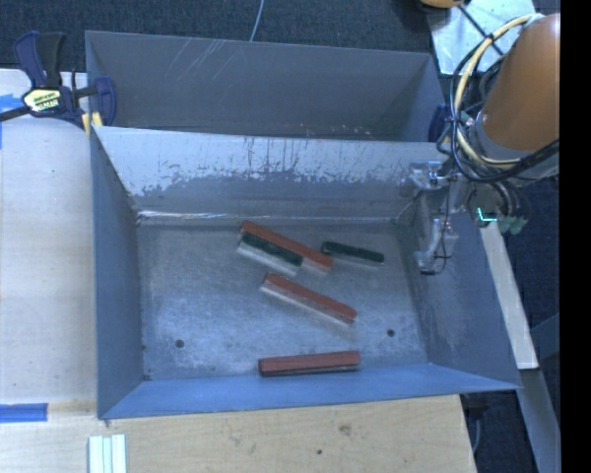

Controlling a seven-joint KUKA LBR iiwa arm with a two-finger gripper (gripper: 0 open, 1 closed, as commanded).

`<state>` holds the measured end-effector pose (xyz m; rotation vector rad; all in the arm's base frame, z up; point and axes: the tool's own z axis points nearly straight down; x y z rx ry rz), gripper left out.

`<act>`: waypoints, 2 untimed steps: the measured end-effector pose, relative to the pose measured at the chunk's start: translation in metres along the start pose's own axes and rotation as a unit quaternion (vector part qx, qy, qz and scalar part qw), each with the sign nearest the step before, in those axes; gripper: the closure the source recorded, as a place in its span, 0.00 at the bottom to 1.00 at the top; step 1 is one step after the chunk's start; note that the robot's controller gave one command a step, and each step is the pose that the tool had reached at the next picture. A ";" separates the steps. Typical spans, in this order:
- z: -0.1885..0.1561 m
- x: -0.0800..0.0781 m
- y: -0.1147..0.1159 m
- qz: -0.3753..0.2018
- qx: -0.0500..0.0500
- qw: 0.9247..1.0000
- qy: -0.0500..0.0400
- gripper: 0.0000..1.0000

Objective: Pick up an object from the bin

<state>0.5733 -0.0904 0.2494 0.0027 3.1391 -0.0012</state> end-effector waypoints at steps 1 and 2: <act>-0.001 -0.001 0.000 -0.001 0.000 1.000 -0.001 0.00; 0.047 0.014 0.015 0.010 0.000 1.000 -0.004 0.00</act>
Offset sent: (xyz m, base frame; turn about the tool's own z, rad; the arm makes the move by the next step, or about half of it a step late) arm -0.0350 0.0352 -0.1135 0.0418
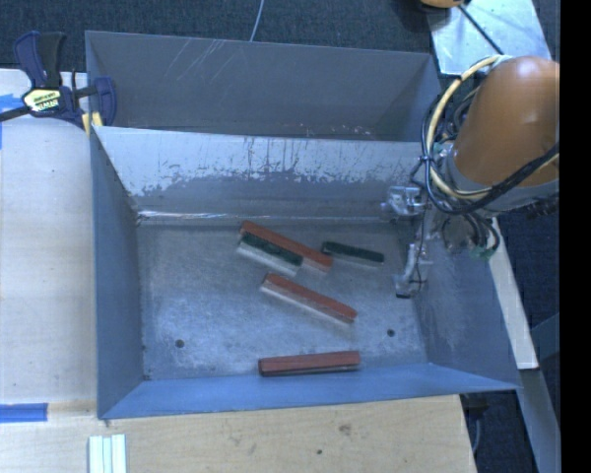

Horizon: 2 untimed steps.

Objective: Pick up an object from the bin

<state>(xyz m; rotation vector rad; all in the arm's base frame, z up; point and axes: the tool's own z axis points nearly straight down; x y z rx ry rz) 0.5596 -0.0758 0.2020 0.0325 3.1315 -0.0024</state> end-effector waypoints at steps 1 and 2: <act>0.059 -0.010 0.021 -0.032 0.000 0.999 0.001 0.00; 0.074 -0.013 0.025 -0.042 -0.001 0.999 0.001 0.00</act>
Offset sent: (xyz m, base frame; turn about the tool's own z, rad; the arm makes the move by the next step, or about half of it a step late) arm 0.0206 -0.0030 -0.1311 -0.1721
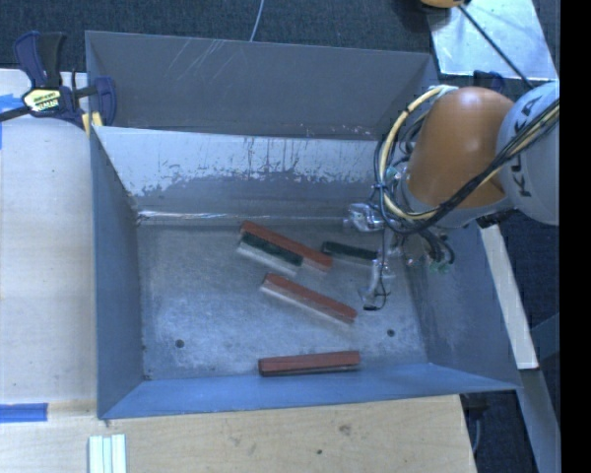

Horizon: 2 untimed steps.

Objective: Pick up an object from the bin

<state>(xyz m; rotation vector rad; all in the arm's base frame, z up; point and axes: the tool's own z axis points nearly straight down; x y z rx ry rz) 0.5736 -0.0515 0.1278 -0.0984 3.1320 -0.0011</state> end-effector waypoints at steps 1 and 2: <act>0.056 0.024 0.017 -0.030 0.001 1.000 0.007 0.00; 0.057 -0.002 0.083 -0.016 -0.002 1.000 0.001 0.00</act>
Offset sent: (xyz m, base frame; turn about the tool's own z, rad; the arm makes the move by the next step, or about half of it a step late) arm -0.0046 0.0775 -0.0578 -0.0252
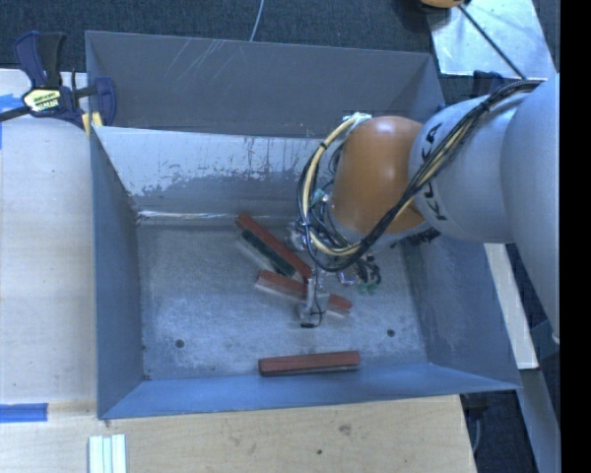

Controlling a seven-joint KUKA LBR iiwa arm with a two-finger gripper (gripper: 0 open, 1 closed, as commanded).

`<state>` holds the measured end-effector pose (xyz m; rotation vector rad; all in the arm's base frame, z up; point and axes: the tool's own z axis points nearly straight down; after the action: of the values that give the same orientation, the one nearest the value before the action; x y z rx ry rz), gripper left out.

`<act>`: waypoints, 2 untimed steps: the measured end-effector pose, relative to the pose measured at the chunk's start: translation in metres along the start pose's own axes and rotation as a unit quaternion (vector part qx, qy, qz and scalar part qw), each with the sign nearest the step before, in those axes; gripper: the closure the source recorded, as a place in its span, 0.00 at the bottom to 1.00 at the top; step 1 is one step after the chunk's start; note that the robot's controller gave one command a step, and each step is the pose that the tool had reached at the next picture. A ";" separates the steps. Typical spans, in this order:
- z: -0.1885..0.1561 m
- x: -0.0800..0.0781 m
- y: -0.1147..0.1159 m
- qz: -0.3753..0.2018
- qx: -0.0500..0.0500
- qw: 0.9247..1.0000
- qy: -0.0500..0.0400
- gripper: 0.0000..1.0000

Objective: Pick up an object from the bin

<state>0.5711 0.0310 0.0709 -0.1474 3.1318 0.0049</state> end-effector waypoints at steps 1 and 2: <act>-0.008 0.029 0.023 0.012 0.001 1.000 0.002 1.00; -0.008 0.029 0.023 0.012 0.001 1.000 0.002 1.00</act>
Offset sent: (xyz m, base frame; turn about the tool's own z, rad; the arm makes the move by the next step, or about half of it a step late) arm 0.0000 0.0000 0.0000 0.0000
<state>0.5402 0.0508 0.0783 -0.1103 3.1372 0.0006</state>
